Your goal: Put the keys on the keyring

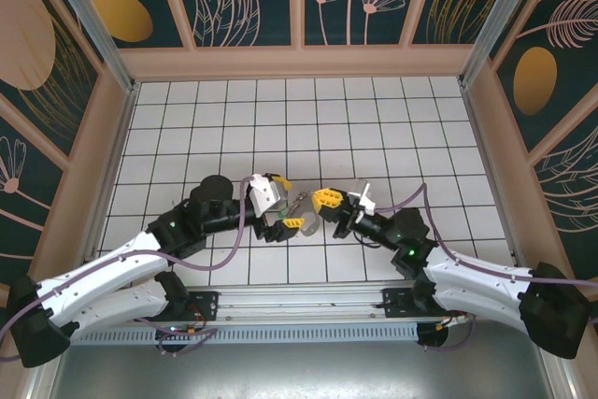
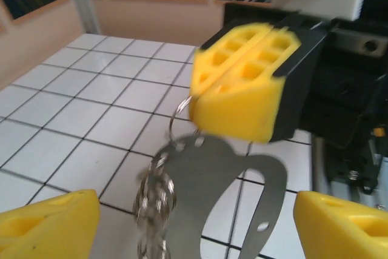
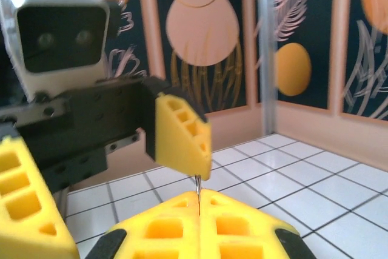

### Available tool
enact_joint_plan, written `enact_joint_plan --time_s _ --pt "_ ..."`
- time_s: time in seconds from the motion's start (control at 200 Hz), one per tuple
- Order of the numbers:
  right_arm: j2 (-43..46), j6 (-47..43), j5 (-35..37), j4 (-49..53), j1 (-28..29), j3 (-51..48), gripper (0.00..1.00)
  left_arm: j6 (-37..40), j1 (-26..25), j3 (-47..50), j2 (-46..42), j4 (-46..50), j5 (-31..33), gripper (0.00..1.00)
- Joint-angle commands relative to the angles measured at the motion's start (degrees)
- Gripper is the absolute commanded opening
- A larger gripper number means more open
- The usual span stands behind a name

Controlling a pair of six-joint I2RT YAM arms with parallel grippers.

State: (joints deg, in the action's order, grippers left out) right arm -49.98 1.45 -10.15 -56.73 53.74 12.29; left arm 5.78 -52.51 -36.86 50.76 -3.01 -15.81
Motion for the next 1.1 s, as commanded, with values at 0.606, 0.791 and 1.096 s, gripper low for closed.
enact_joint_plan --time_s 0.606,0.791,1.096 --pt "-11.3 3.9 31.7 -7.1 0.6 11.3 0.00 -2.1 -3.2 4.5 9.4 -32.4 14.8 0.96" --pt "-12.7 5.0 30.8 -8.8 0.4 12.5 0.00 -1.3 -3.4 4.8 14.7 -39.4 17.8 0.97" --pt "-11.9 7.9 29.2 -7.6 0.1 11.7 0.00 0.1 -3.4 4.1 22.3 -44.8 23.9 0.91"
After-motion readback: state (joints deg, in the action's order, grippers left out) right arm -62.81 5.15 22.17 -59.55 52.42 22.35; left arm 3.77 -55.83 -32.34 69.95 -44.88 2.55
